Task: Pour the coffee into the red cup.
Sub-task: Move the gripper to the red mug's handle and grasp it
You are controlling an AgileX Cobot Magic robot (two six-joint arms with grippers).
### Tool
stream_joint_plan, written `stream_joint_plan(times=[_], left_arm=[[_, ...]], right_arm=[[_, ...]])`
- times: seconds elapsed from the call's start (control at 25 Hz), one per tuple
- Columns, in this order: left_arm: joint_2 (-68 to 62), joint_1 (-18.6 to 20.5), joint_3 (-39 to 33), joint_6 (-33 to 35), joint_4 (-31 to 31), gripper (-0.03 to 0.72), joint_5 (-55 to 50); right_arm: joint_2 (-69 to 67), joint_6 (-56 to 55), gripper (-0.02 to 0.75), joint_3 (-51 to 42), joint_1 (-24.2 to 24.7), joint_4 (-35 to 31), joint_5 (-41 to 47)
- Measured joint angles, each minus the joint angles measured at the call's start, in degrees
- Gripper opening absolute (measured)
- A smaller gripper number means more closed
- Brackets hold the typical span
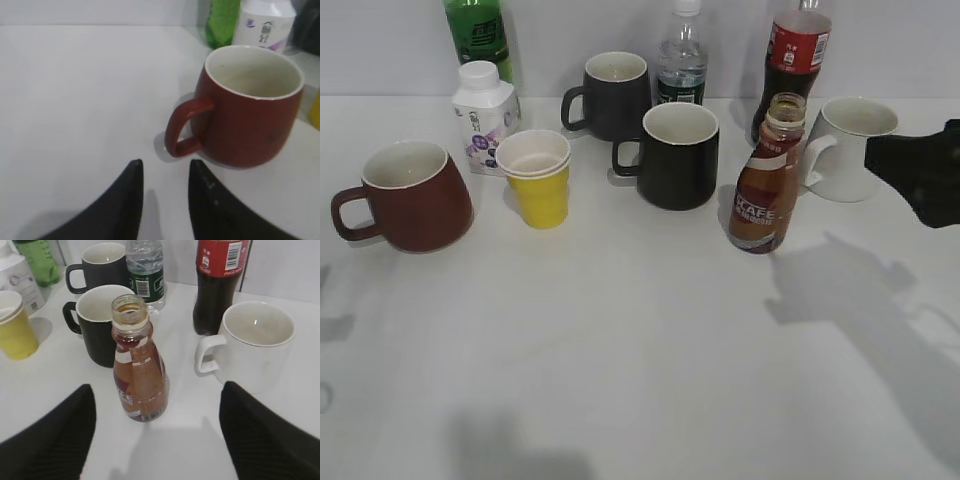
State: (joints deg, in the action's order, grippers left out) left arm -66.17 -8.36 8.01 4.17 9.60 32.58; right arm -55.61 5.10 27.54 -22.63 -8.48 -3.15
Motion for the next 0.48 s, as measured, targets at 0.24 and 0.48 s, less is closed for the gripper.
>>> stream_joint_plan(times=[0.24, 0.48], left_arm=[[-15.21, 0.00, 0.00, -4.61, -8.14, 0.260, 20.79], [-26.14, -0.23, 0.05, -4.99, -7.32, 0.260, 33.99]], right_arm=[[-0.63, 0.00, 0.522, 0.00, 0.00, 0.05, -1.47], [-0.63, 0.00, 0.522, -0.04, 0.00, 0.06, -2.46]])
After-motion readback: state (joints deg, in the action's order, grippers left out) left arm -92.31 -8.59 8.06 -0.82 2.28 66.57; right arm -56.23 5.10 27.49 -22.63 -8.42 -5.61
